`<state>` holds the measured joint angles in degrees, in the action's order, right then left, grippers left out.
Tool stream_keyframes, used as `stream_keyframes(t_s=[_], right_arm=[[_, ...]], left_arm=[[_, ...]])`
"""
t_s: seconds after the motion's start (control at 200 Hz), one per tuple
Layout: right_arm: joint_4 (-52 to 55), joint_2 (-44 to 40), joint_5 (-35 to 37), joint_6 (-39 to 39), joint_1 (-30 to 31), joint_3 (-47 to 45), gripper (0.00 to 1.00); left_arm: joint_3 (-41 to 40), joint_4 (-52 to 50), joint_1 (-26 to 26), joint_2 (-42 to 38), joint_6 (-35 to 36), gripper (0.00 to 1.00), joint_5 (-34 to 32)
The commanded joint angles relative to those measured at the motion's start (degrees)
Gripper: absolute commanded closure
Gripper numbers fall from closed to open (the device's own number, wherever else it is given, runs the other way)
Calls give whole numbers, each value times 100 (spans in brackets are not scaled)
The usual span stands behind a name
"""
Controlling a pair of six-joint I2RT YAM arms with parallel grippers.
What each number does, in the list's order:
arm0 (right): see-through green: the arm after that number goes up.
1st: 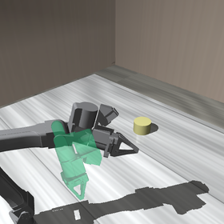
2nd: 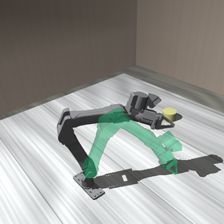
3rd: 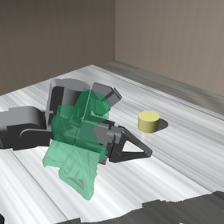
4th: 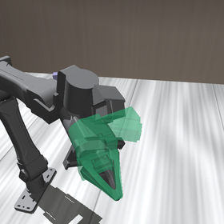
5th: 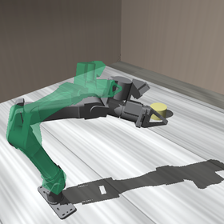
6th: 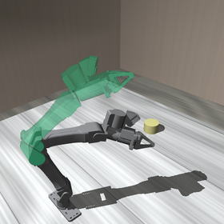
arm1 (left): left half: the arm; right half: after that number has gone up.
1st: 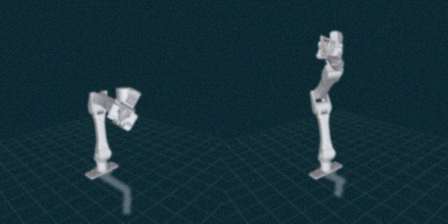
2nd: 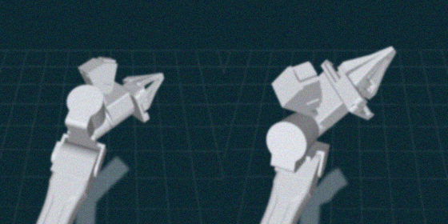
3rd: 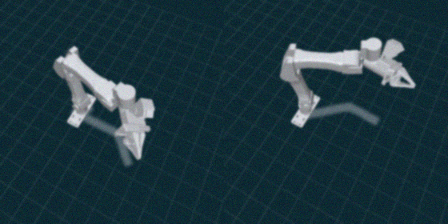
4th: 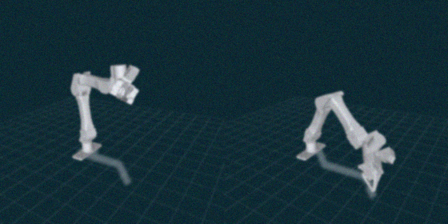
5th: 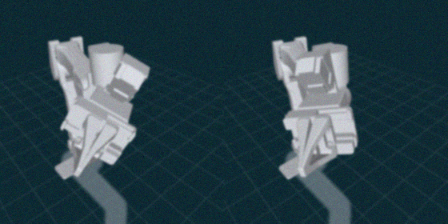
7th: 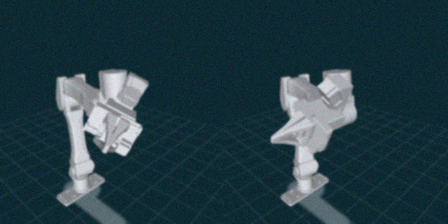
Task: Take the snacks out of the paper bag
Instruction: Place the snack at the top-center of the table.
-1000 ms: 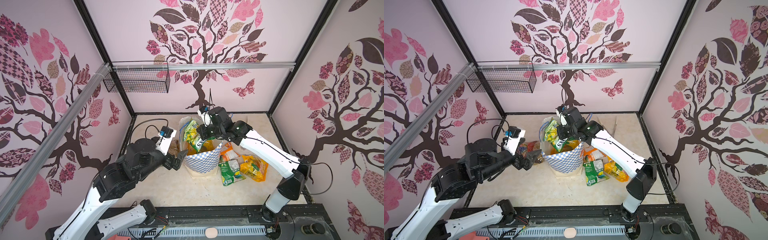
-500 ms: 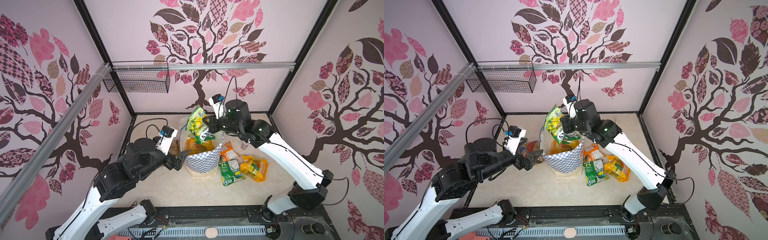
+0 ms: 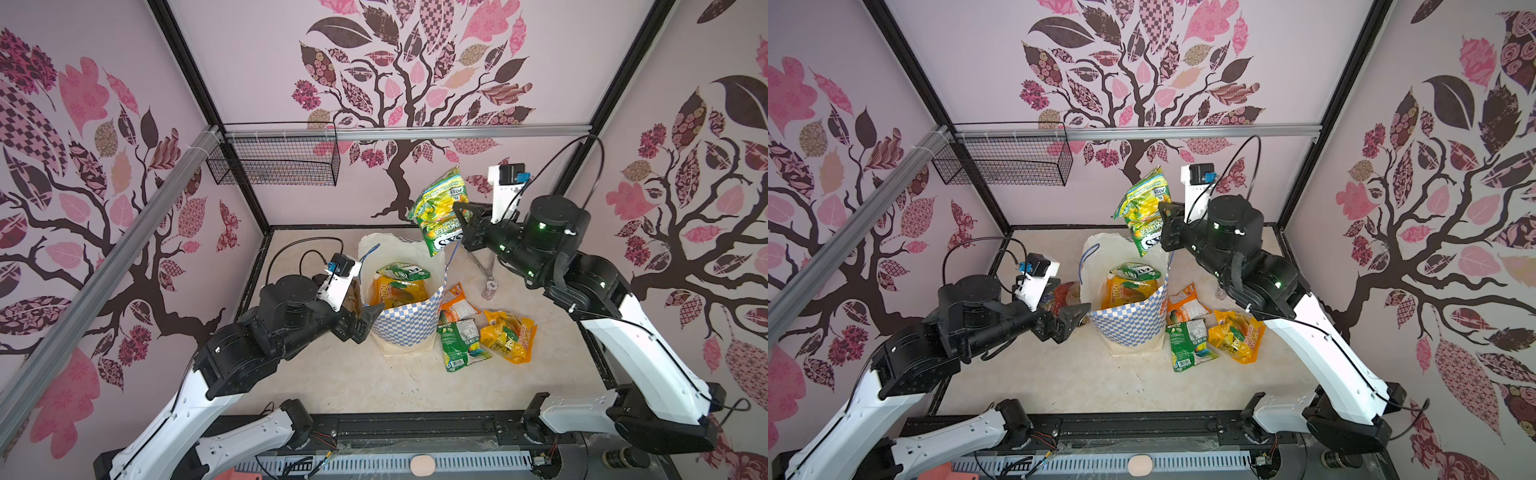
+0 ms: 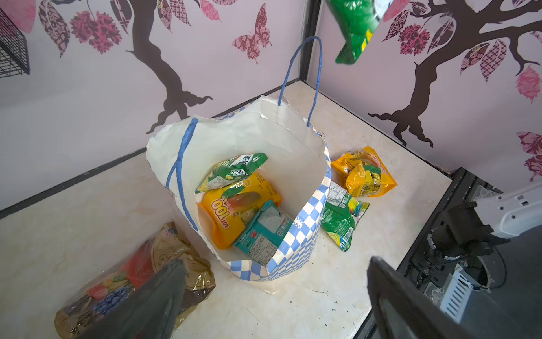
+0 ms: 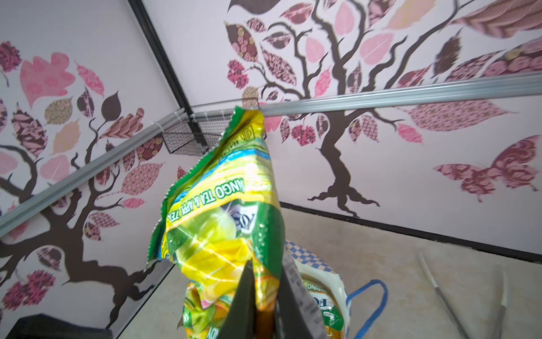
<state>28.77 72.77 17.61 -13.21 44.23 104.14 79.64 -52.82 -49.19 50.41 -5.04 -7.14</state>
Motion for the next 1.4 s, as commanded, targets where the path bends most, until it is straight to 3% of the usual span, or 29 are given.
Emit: stream_keyframes(t_s=[0.0,0.365,0.61,0.855,1.03,1.396], right_arm=[[-434,-228,1228,122,-187,-90,100],[-573,-487,993,-542,-2014,-1043,100],[-835,-211,-1023,-1840,-3634,-1792,100],[-1264,646,-1913,-2277,-3709,-2315,100],[-2018,1274,-3006,-2984,-3709,-2882,100],[-2295,2929,-3171,-2884,-3709,-2939,99]], left_arm=[[-178,118,-24,-85,119,2,160],[-209,398,-21,23,157,2,940],[-370,742,-24,88,-133,2,1247],[-390,756,-21,125,-182,2,1267],[-286,635,-21,172,-267,2,1309],[-238,431,-55,219,-536,2,1476]])
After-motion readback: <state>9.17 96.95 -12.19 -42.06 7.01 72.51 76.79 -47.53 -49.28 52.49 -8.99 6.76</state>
